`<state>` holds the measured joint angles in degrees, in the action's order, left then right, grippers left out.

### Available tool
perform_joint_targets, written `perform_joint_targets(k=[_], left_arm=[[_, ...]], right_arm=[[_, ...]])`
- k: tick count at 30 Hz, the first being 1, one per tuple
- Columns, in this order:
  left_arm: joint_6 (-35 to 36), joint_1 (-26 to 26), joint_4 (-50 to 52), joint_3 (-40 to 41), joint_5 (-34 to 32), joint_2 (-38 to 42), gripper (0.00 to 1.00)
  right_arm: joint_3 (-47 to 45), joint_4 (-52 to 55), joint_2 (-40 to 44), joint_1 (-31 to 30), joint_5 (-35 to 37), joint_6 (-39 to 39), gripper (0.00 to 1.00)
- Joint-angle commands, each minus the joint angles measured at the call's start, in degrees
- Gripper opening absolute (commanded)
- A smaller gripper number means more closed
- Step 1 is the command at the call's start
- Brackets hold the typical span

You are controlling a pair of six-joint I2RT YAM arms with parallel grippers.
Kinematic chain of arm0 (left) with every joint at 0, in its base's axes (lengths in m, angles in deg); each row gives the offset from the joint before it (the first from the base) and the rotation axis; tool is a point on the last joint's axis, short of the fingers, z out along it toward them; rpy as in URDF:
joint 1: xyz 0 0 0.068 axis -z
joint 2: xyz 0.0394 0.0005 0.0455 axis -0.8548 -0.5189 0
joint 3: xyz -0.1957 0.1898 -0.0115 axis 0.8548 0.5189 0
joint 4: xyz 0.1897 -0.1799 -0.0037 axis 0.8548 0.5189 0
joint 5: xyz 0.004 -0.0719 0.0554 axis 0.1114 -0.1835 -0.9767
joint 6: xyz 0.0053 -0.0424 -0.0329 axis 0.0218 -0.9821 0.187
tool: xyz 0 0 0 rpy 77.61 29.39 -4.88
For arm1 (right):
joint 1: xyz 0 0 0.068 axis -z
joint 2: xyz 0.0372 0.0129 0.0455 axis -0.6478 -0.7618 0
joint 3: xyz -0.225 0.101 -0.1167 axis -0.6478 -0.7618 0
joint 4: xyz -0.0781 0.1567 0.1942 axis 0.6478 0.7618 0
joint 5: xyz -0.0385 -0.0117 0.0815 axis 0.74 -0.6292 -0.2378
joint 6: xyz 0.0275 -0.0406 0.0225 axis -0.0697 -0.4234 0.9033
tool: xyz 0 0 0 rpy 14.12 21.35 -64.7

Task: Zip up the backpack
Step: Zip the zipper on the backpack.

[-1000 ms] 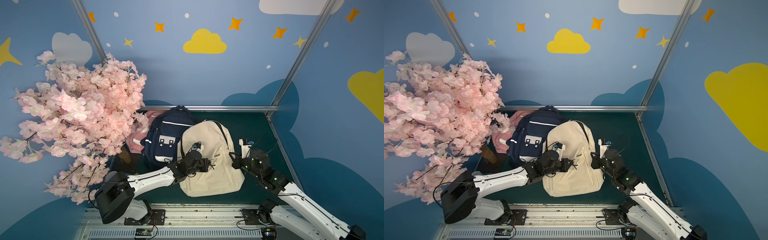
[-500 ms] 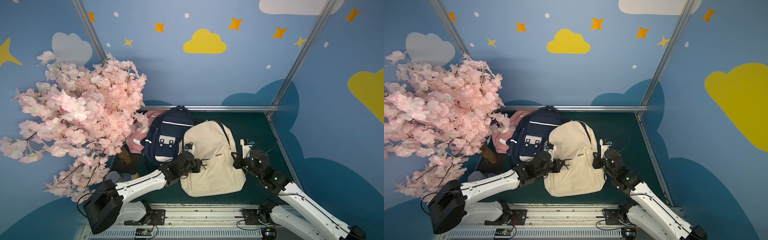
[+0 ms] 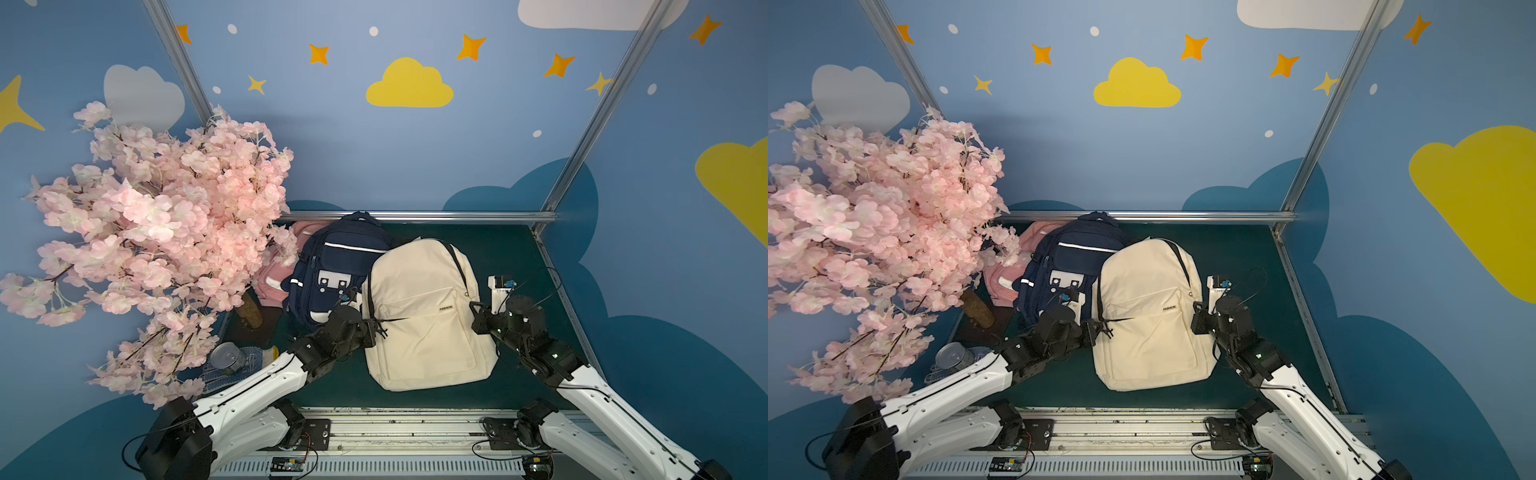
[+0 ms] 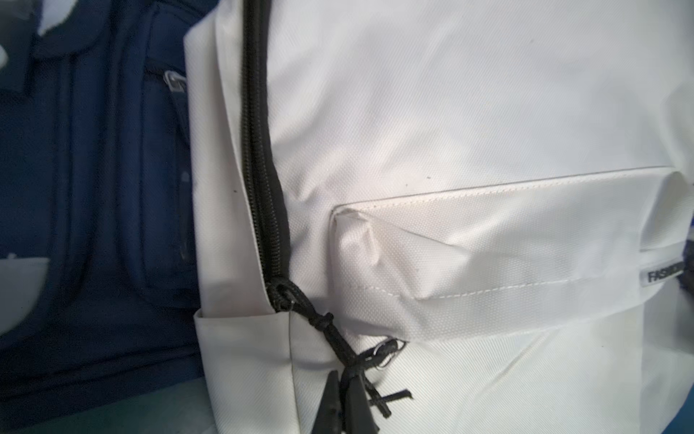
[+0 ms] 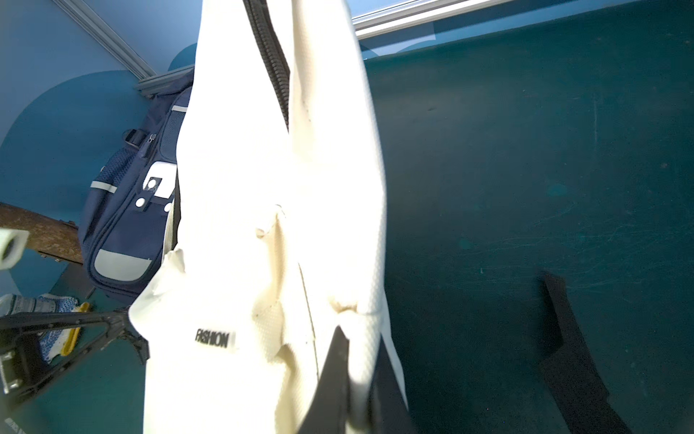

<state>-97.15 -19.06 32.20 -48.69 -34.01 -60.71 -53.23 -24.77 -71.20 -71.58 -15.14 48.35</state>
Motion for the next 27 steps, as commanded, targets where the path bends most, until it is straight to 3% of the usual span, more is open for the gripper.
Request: perform_joint_targets(k=[1,12,15,19,21,25,27], left_arm=[[4.2,-2.96,7.09,-0.11,-0.22,-0.14,0.03],[10.01,-4.31,11.78,-5.44,3.29,-8.69,0.03],[11.17,-4.3,11.66,-7.87,6.85,-12.1,0.06],[12.55,-3.68,9.48,-9.19,12.33,-12.88,0.17],[13.55,-3.47,12.54,-10.27,10.31,-11.93,0.25],[11.75,-4.4,16.81,-8.54,3.49,-6.86,0.52],[10.29,-6.25,14.77,-5.28,4.85,-4.94,0.55]], right_arm=[[3.07,-1.33,1.18,2.25,4.33,-0.53,0.0],[0.7,-0.66,0.52,4.66,0.65,0.04,0.0],[0.45,-0.83,-0.24,4.92,-0.24,0.12,0.0],[-0.26,-1.25,-0.96,5.82,-1.26,0.4,0.0],[-1.18,-1.66,-2.31,6.51,-3.27,1.3,0.0],[-3.92,-1.62,-4.55,7.2,-4.02,4.72,0.0],[-5.74,-1.74,-4.51,7.98,-3.21,5.69,0.0]])
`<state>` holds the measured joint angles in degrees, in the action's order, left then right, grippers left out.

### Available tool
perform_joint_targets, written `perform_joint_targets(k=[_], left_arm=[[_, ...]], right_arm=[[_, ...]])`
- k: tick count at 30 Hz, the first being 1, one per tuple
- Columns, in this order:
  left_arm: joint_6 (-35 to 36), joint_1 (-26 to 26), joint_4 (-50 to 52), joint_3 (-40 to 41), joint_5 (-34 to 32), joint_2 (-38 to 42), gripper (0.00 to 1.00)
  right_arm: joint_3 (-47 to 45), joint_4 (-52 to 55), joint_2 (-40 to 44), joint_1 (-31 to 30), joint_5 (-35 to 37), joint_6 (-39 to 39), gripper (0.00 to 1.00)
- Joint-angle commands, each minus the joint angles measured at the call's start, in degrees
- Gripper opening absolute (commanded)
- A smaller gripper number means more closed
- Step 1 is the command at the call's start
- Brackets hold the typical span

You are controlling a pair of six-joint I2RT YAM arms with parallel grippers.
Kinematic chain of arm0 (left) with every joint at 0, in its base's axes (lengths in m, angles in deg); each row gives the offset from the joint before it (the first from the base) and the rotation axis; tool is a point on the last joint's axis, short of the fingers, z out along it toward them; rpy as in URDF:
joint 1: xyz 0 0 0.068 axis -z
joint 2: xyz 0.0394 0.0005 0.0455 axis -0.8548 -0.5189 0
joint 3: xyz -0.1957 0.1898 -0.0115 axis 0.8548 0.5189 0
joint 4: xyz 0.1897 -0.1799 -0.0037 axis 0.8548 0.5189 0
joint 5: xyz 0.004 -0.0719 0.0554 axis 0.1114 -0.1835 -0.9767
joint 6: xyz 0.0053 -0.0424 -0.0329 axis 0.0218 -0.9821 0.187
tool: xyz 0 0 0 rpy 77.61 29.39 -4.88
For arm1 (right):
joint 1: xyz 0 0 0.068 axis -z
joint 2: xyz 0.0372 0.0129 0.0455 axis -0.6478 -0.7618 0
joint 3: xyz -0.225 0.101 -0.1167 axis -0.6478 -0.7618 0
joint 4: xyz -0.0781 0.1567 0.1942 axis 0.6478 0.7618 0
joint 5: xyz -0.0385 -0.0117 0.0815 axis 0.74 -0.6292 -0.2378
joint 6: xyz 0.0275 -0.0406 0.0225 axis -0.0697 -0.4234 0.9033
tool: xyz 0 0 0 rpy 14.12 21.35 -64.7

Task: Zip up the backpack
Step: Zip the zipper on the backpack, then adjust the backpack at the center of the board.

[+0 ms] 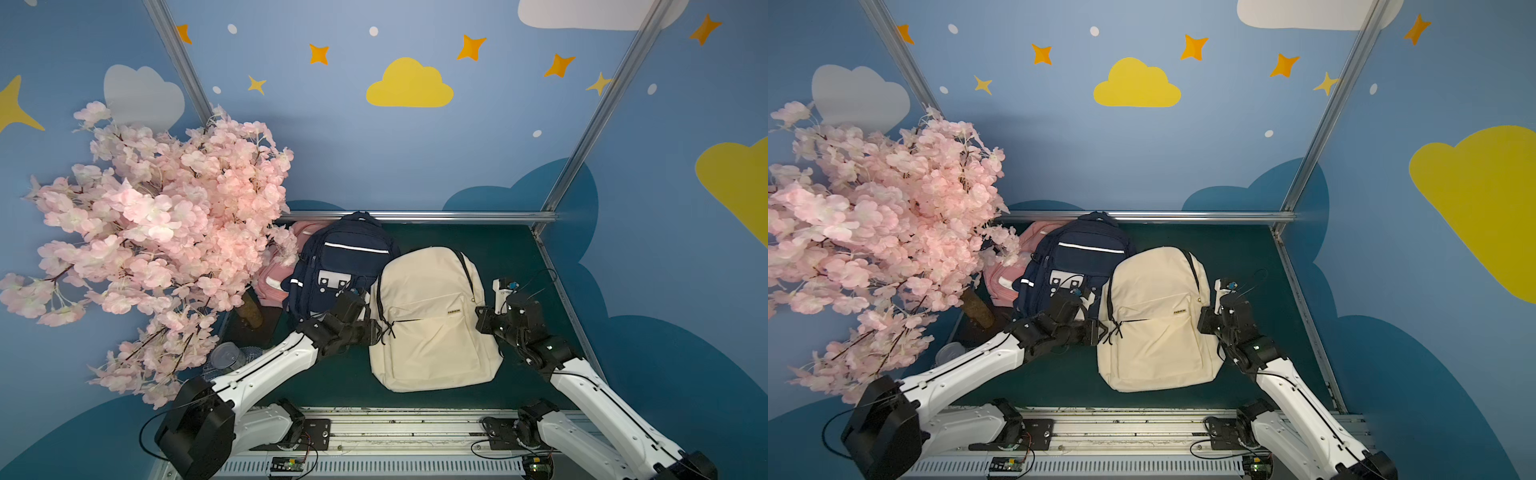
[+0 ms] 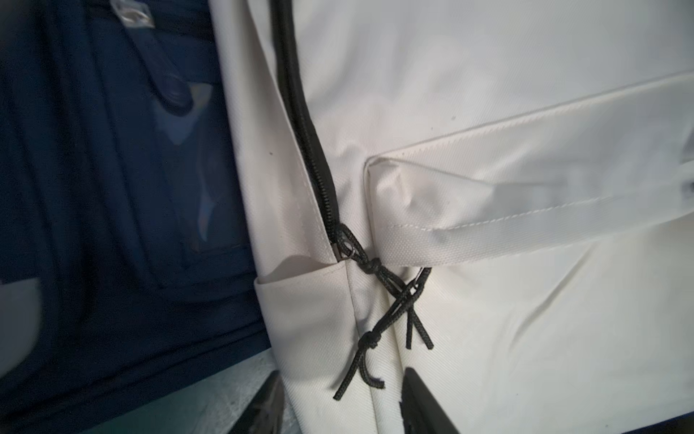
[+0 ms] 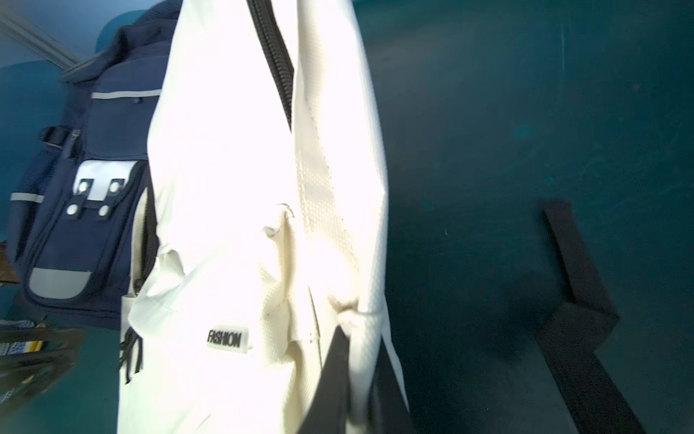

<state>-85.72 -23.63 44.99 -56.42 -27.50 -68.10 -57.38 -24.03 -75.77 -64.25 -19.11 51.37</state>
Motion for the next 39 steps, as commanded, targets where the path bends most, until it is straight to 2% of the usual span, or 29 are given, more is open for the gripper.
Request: perform_joint_targets(k=[1,5,9,14,17,23,24,26,28,29,33,37,39], left_arm=[[-1.72,-2.92,0.42,4.12,0.74,2.71,0.55],[-3.53,-6.18,-6.63,7.64,8.98,-0.13,0.56],[-3.03,-6.57,-9.27,5.72,11.86,-6.57,0.57],[-3.95,-6.61,-16.97,4.18,21.2,-12.37,0.52],[-5.1,-6.47,-19.94,3.55,23.04,-15.05,0.43],[-5.15,-5.14,-19.46,2.04,21.8,-16.45,0.22],[-4.92,-4.56,-19.07,1.7,21.07,-15.85,0.19],[-3.74,-2.85,-17.38,0.84,17.67,-13.96,0.14],[-1.93,-0.61,-14.18,-0.32,12.55,-11.2,0.1],[-1.42,0.34,-12.54,-0.92,10.03,-9.87,0.09],[0.32,3.75,-8.46,-2.79,4.11,-2.18,0.04],[3.37,5.46,-4.94,-4.41,-0.32,3.19,0.03],[5.09,5.96,-4.27,-4.95,-1.41,5.14,0.02]], right_arm=[[-2.52,-2.64,0.13,1.2,0.66,3.07,0.0],[-4.94,-4.75,-2.4,3.42,-3.05,4.86,0.0],[-6.9,-6.91,-6.71,4.27,-6.6,7.4,0.0],[-8.45,-8.94,-9.75,5.02,-8.08,8.82,0.0],[-8.78,-9.48,-11.19,5.24,-8.3,9.22,0.0],[-7.47,-7.49,-13.49,5.38,-9.45,9.53,0.01],[-6.81,-6.51,-13.86,5.41,-9.7,8.87,0.07],[-5.65,-5.56,-14.23,5.41,-10.69,6.9,0.27],[-2.29,-0.39,-13.72,5.37,-8.99,3.62,0.52],[-0.32,2.67,-13.22,5.42,-7.33,1.75,0.56],[6.67,11.51,-8.62,5.14,-0.64,-4.31,0.64],[9.83,8.58,-3.87,3.39,-6.04,-10.46,0.65],[11.05,6.74,-2.85,0.38,-4.57,-12.1,0.68]])
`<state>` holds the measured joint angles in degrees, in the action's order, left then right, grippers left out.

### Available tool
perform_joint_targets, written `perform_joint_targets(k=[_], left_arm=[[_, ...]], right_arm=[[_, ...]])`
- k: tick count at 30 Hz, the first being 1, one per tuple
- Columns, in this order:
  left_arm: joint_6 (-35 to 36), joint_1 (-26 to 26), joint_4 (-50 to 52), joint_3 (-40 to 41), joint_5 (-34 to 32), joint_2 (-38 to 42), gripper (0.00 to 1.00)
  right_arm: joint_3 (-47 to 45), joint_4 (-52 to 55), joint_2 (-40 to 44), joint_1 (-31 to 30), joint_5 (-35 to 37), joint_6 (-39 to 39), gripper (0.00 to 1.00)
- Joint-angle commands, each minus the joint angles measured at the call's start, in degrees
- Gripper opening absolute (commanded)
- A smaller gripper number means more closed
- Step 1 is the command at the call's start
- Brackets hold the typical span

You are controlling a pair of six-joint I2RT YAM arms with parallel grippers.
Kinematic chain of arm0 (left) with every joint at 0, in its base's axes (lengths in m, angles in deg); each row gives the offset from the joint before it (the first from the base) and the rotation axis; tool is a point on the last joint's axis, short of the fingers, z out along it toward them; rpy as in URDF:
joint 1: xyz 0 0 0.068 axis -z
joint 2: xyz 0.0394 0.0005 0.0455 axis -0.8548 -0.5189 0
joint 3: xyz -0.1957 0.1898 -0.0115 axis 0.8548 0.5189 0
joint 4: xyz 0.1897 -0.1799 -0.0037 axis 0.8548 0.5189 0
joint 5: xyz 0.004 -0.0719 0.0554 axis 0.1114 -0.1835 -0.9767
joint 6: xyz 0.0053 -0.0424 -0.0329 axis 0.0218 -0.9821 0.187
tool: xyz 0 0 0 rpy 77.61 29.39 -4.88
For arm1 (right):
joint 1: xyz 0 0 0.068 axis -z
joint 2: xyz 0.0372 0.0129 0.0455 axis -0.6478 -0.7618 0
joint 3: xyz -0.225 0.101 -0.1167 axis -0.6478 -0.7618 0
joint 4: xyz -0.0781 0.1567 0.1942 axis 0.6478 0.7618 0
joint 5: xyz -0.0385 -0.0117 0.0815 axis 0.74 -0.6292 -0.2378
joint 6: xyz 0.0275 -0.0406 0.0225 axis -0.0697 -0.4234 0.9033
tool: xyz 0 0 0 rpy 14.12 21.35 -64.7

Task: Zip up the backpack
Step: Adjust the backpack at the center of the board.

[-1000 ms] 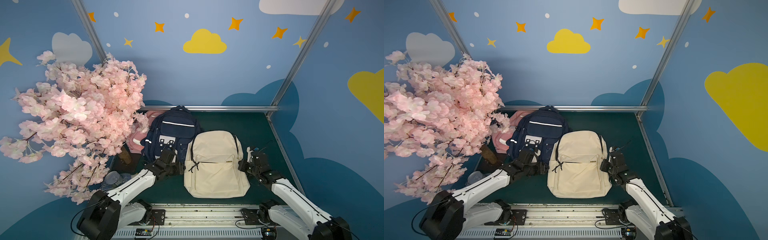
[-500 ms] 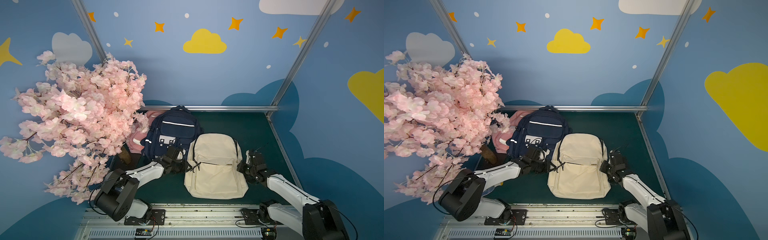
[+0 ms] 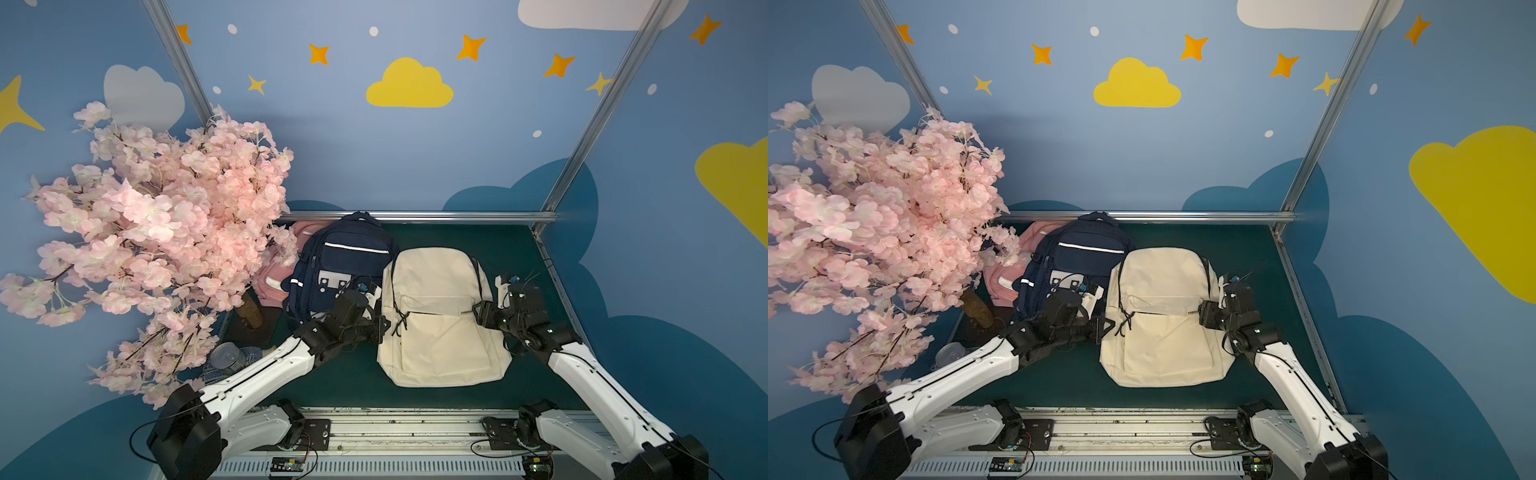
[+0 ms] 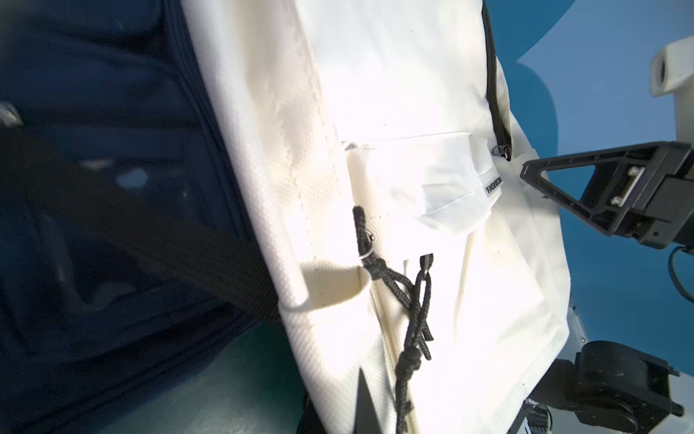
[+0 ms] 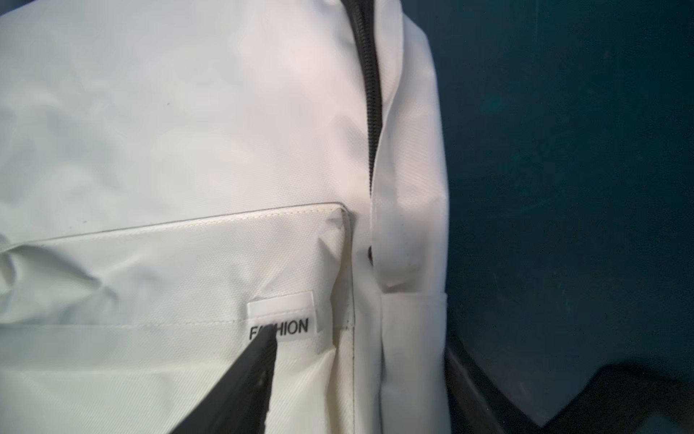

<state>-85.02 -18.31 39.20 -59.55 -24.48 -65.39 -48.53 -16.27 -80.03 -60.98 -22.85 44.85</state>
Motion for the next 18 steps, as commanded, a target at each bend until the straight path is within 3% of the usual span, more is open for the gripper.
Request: perform_joint_targets(k=[1,5,10,14,18], left_arm=[[4.79,0.74,2.03,-2.07,-5.09,3.08,0.03],[5.61,0.8,2.75,-1.99,-7.7,5.45,0.02],[6.45,0.56,5.92,-1.78,-12.17,8.49,0.02],[7.18,-2.26,7.63,-0.93,-11.67,11.56,0.03],[9.59,-1.42,5.66,-1.11,-7.53,12.23,0.02]], right_arm=[[2.8,-0.96,1.44,-3.83,0.83,-5.81,0.69],[2.42,-0.19,0.47,-3.03,6.82,-3.2,0.78],[0.49,2.02,1.27,0.96,7.69,1.73,0.86],[-0.65,2.24,2.6,4.51,3.23,2.76,0.86],[-2.34,-5.94,6.69,1.91,-10.45,-1.47,0.84]])
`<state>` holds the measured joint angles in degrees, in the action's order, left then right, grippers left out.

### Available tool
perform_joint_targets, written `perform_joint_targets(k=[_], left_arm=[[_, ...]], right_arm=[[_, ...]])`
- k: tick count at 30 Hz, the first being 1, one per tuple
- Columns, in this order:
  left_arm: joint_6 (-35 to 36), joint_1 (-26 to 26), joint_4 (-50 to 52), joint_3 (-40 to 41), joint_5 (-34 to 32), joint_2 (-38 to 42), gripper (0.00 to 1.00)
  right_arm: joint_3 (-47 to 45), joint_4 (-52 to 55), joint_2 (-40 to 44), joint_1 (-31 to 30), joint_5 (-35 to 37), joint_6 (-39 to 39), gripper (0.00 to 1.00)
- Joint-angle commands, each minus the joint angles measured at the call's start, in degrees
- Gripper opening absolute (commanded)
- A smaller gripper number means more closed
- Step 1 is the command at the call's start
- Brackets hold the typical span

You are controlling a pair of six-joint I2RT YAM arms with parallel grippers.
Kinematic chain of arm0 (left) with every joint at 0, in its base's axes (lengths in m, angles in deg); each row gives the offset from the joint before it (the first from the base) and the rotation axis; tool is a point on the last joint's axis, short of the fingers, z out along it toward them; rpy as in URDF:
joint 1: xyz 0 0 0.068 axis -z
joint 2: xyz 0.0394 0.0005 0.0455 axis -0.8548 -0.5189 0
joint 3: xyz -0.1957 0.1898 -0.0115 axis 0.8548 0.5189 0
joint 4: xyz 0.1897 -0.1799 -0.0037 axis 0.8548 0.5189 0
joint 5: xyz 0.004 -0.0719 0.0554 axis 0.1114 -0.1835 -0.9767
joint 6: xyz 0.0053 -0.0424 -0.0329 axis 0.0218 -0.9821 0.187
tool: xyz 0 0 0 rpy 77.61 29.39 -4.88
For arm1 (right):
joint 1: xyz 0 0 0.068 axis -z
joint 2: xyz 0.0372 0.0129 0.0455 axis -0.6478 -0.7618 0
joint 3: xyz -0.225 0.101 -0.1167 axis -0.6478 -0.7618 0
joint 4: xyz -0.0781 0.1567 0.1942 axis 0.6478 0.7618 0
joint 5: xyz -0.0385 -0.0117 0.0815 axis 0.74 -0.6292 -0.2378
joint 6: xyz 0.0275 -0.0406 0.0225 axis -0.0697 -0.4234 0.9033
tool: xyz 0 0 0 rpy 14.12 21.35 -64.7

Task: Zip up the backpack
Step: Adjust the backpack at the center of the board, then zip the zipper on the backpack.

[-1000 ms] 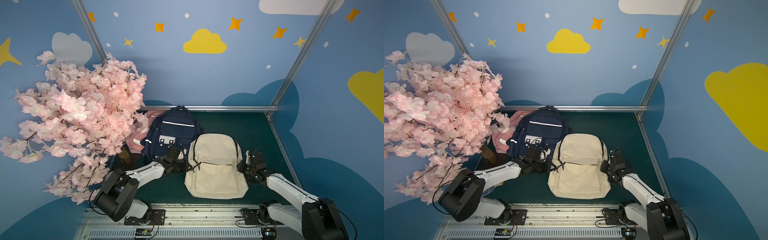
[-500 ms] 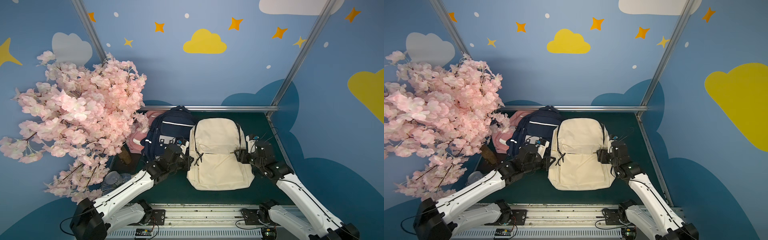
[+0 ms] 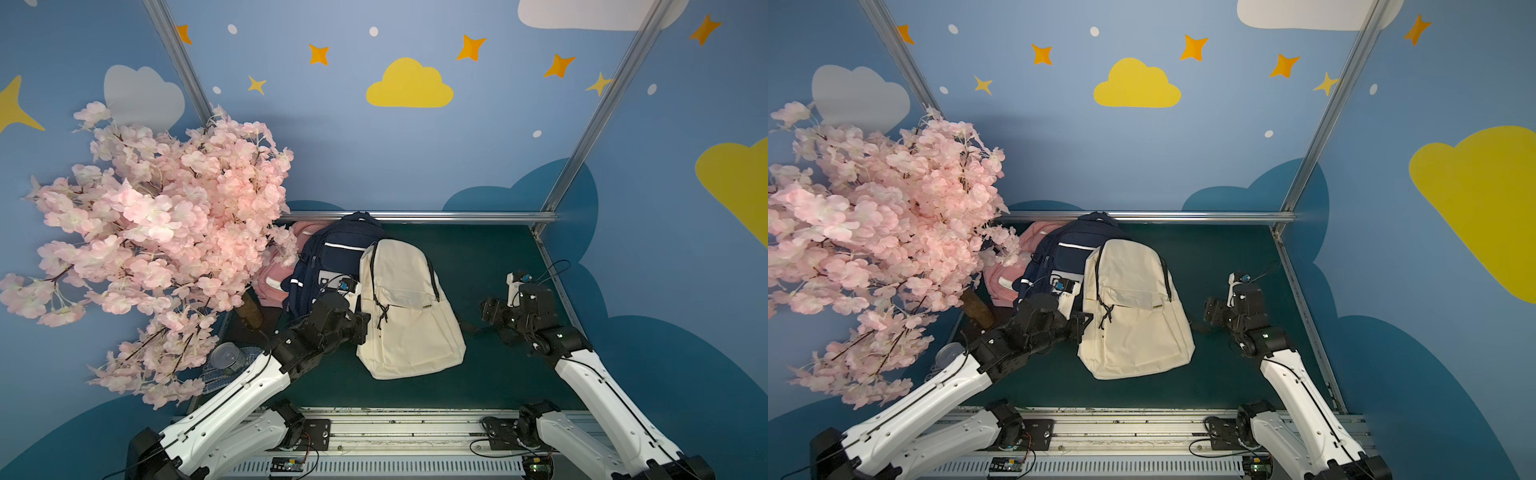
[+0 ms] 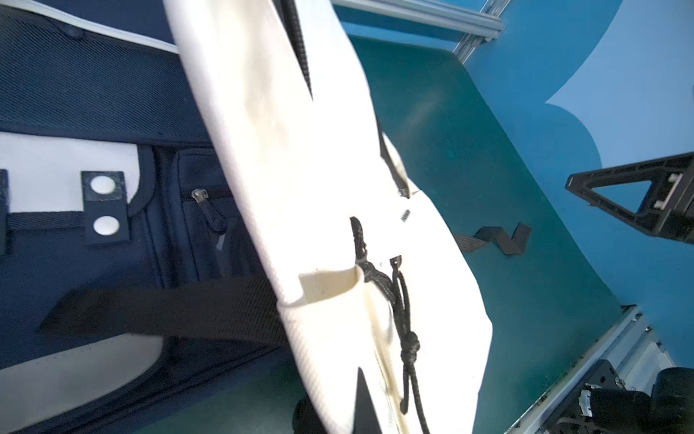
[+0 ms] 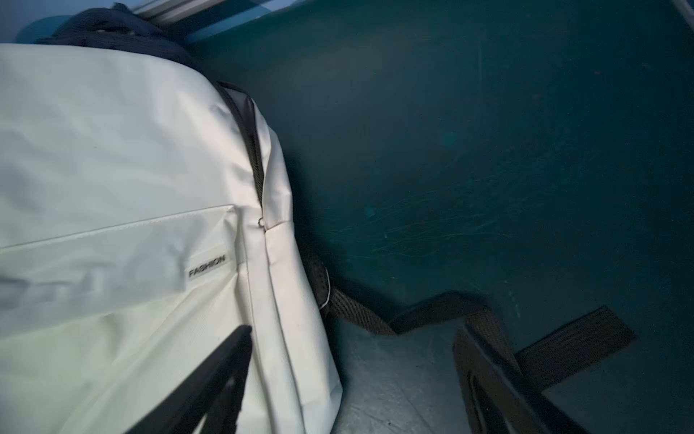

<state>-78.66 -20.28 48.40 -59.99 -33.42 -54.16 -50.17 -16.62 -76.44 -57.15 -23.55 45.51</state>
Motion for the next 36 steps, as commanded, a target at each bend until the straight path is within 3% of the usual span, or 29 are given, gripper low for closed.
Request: perform_joint_targets(k=[1,9,17,32,36], left_arm=[[3.91,1.43,-3.89,-0.86,1.38,0.71,0.03],[9.26,10.44,-7.31,-4.01,-2.29,-1.47,0.02],[13.14,16.57,-9.78,-5.59,-5.19,-2.54,0.03],[16.82,22.0,-12.31,-6.54,-4.71,-4.61,0.03],[16.81,22.42,-12.09,-6.76,-4.88,-5.07,0.03]], right_arm=[[-0.68,-6.96,3.57,-3.54,-10.66,-3.35,0.83],[6.27,-12.23,-0.12,-16.74,-15.88,-10.72,0.74],[9.57,-12.42,-6.82,-28.3,-12.6,-20.42,0.66],[11.46,-11.19,-11.82,-34.42,-4.02,-23.85,0.41],[11.55,-11.54,-11.62,-36.92,-0.8,-25.87,0.41]])
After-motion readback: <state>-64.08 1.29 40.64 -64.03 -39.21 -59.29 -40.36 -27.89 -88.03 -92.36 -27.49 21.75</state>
